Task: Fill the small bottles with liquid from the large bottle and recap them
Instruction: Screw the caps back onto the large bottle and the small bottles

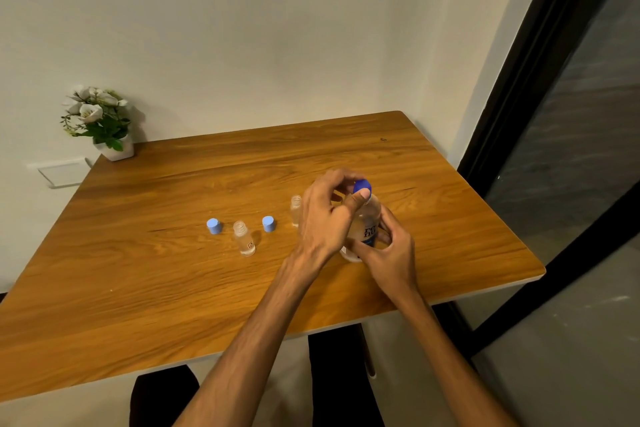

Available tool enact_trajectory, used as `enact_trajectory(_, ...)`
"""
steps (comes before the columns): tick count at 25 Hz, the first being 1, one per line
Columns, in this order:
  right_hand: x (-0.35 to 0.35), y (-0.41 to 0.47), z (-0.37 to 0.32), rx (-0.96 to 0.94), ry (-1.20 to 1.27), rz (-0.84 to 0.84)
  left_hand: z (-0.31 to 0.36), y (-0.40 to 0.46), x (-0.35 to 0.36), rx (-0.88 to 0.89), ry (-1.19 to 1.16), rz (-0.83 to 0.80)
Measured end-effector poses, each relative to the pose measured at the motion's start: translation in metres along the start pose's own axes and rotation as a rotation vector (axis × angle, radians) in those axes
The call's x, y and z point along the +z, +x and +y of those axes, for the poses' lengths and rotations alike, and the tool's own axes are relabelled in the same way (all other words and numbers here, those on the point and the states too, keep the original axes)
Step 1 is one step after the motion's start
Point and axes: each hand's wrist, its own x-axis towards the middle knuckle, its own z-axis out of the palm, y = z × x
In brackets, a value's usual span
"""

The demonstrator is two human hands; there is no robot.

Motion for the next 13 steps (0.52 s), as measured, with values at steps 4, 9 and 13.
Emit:
enact_trajectory(4,-0.001,0.001,0.001,-0.003,0.005,-0.015,0.003,-0.002,0.002,-0.006,0.086,-0.038)
enact_trajectory(9,-0.005,0.004,0.001,0.029,0.011,-0.065,0.006,0.004,0.011,-0.048,0.106,0.067)
enact_trajectory(13,-0.005,0.006,0.001,0.024,0.012,-0.059,0.004,0.000,0.005,-0.080,-0.042,0.117)
